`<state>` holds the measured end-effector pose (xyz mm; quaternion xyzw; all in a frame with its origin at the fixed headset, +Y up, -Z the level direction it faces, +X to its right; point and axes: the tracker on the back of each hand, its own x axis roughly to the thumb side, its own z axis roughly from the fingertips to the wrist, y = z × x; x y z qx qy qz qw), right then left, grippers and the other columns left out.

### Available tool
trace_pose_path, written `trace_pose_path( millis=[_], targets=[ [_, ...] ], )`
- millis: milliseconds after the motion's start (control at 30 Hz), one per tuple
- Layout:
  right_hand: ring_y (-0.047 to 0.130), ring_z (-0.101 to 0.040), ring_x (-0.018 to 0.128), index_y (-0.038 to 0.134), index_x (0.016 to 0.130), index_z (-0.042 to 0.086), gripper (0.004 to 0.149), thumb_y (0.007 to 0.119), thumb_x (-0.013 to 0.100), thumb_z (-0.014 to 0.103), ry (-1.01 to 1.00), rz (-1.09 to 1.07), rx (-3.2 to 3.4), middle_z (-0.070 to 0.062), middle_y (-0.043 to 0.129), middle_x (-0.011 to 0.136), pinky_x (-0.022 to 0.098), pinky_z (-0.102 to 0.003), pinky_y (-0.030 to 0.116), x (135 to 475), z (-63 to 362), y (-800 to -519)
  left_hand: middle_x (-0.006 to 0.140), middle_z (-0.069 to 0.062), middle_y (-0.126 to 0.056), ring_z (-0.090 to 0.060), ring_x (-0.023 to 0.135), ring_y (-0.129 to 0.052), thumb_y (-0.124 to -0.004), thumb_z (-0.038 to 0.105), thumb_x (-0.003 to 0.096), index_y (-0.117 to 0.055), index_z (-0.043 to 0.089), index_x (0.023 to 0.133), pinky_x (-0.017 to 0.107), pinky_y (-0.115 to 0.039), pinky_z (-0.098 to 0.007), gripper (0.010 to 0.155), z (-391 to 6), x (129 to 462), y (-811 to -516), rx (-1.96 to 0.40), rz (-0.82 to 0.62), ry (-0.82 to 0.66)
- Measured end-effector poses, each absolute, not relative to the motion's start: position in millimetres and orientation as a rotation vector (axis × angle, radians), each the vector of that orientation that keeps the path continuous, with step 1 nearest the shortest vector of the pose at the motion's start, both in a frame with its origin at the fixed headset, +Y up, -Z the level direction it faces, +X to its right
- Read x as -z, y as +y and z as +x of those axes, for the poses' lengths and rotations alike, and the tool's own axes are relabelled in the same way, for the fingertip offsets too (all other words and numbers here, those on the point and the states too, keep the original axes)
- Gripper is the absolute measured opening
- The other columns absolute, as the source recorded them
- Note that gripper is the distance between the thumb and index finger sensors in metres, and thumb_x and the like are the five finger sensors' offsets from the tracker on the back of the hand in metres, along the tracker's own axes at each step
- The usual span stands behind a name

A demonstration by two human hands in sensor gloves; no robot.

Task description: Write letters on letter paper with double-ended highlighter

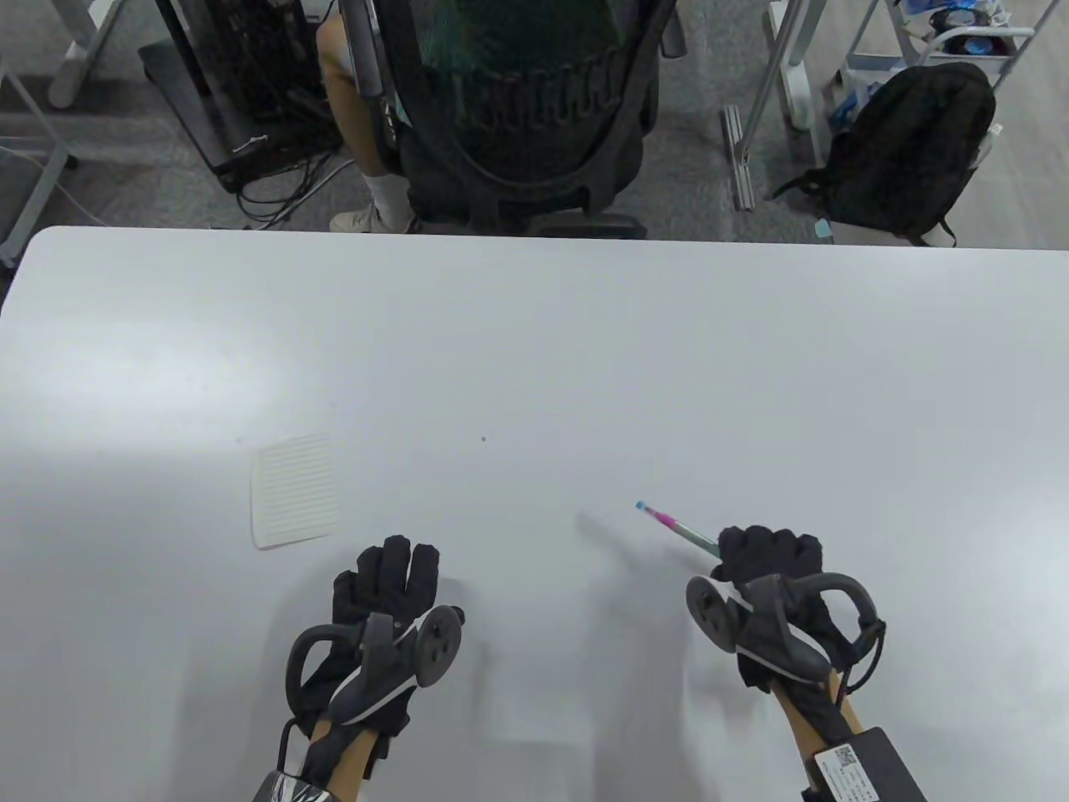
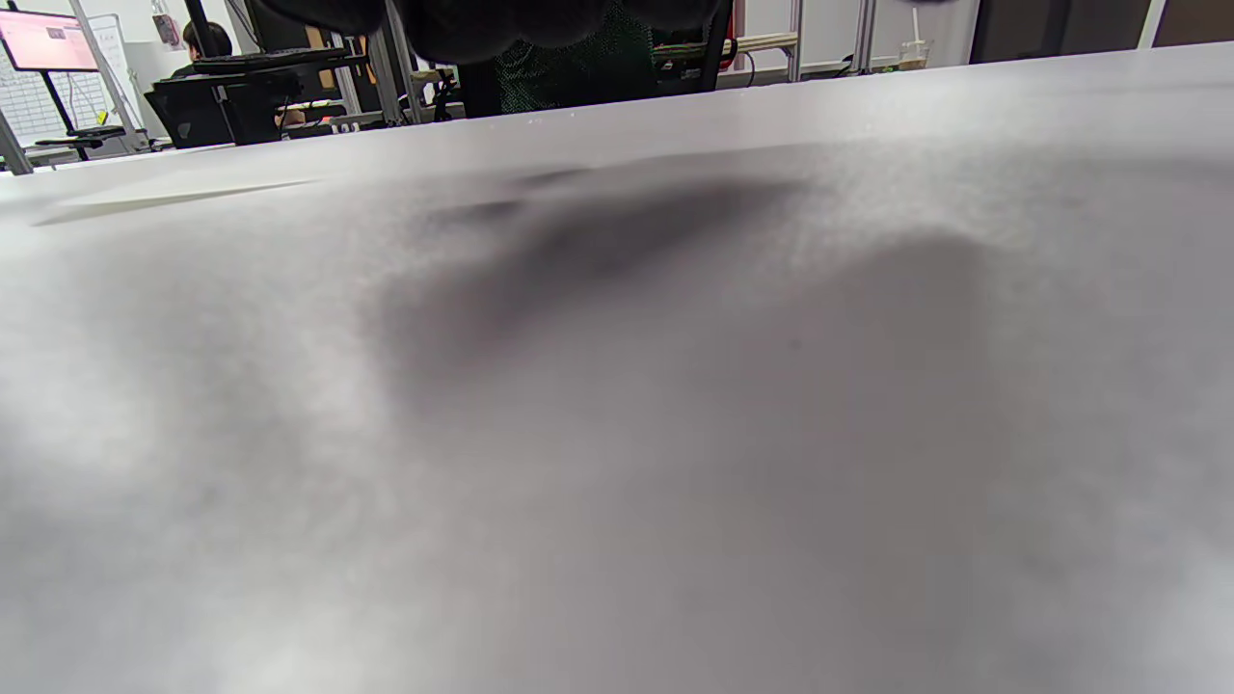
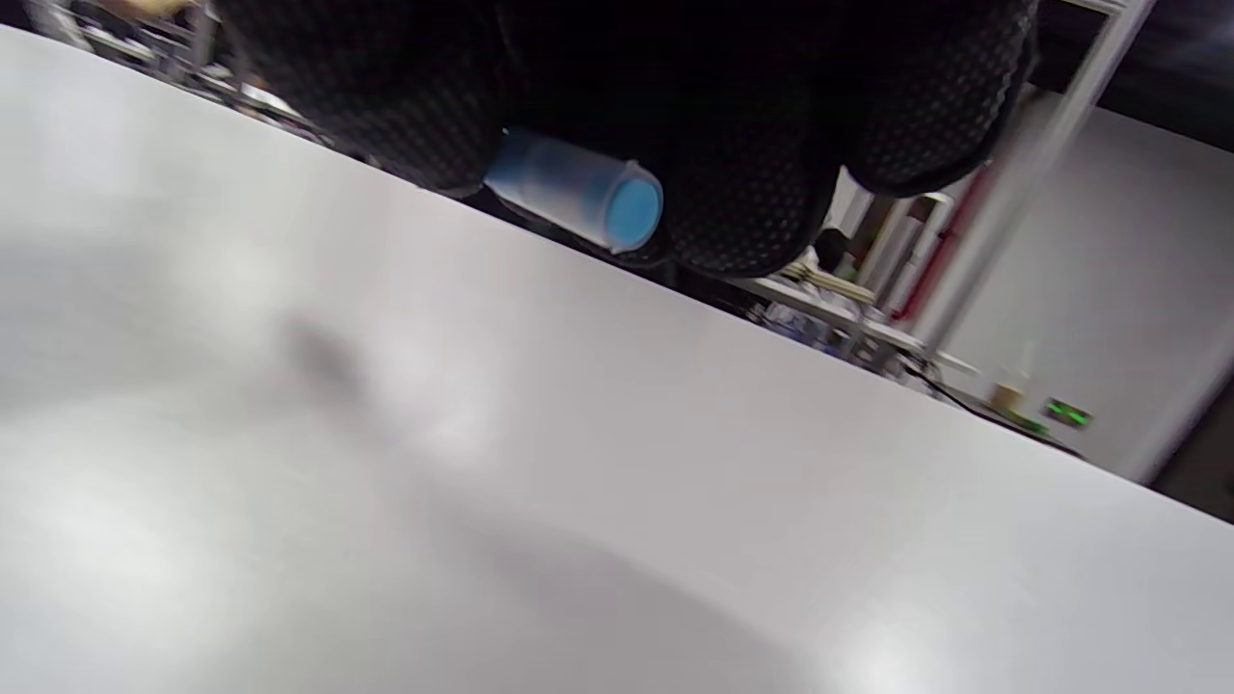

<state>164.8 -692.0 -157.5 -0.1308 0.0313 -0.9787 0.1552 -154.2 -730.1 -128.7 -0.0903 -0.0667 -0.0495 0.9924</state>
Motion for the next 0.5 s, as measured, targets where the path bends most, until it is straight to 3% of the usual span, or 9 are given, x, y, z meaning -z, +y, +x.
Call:
trace_pose_path(
  millis=[300, 500],
  targets=[
    [0.089, -0.042, 0.072, 0.077, 0.092, 0.005, 0.05, 0.075, 0.053, 0.036, 0.175, -0.706, 2.72, -0.02, 0.087, 0.084, 0.06, -0.066, 0.07, 122.7, 97.9, -704.4, 0.124, -0.017, -0.042, -0.043, 0.113, -0.054, -0.053, 0.058, 0.0563, -0.036, 0.017, 0.12, 0.08, -0.051, -0.064, 0.078, -135.4, 116.7, -716.8, 0.055, -0.143, -0.202],
    [0.089, -0.042, 0.072, 0.077, 0.092, 0.006, 0.05, 0.074, 0.053, 0.036, 0.211, -0.841, 2.677, -0.019, 0.087, 0.085, 0.06, -0.066, 0.07, 107.7, 78.7, -706.9, 0.124, -0.015, -0.046, -0.039, 0.112, -0.06, -0.055, 0.058, 0.0559, -0.034, 0.018, 0.12, 0.081, -0.053, -0.063, 0.078, -112.2, 104.1, -710.9, 0.06, -0.109, -0.299]
  ],
)
